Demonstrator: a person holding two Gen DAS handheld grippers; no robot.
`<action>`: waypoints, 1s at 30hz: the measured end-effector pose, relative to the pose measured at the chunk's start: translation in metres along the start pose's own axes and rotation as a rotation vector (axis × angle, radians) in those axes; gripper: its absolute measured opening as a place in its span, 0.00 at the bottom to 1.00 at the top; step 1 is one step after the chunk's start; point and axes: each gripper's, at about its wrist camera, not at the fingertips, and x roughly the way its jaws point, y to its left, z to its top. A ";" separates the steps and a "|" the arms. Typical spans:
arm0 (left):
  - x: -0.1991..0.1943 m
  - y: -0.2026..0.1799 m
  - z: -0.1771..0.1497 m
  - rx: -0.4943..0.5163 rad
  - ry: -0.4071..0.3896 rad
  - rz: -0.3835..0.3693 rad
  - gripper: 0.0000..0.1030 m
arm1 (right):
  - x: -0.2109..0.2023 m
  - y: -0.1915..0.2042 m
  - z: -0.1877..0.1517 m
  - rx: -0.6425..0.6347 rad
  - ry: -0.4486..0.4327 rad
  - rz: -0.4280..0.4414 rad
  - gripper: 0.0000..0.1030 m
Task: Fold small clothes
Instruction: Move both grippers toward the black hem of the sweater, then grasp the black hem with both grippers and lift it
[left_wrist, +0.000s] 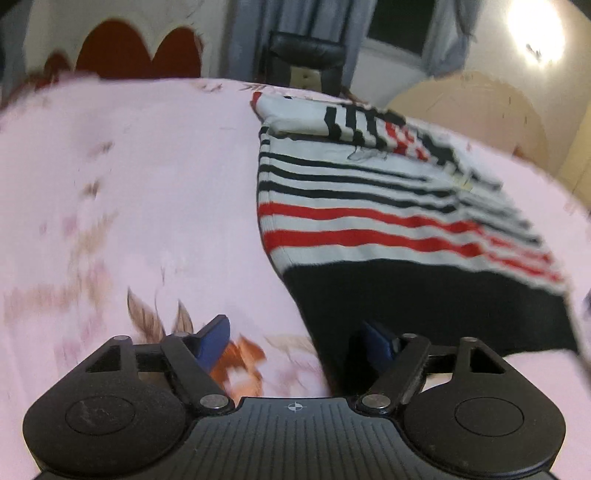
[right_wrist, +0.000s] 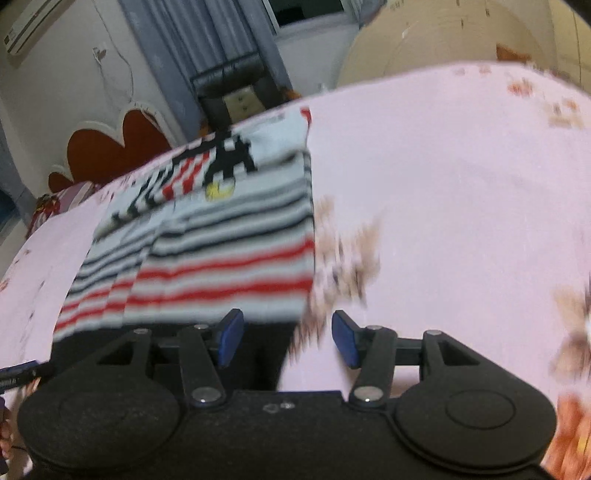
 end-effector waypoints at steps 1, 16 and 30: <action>-0.002 0.004 -0.003 -0.043 -0.002 -0.034 0.74 | -0.001 -0.004 -0.008 0.021 0.022 0.020 0.50; 0.049 0.025 0.011 -0.371 0.050 -0.372 0.74 | 0.025 -0.016 -0.021 0.260 0.102 0.250 0.52; 0.062 0.026 -0.002 -0.421 0.042 -0.347 0.12 | 0.055 -0.014 -0.016 0.303 0.159 0.324 0.09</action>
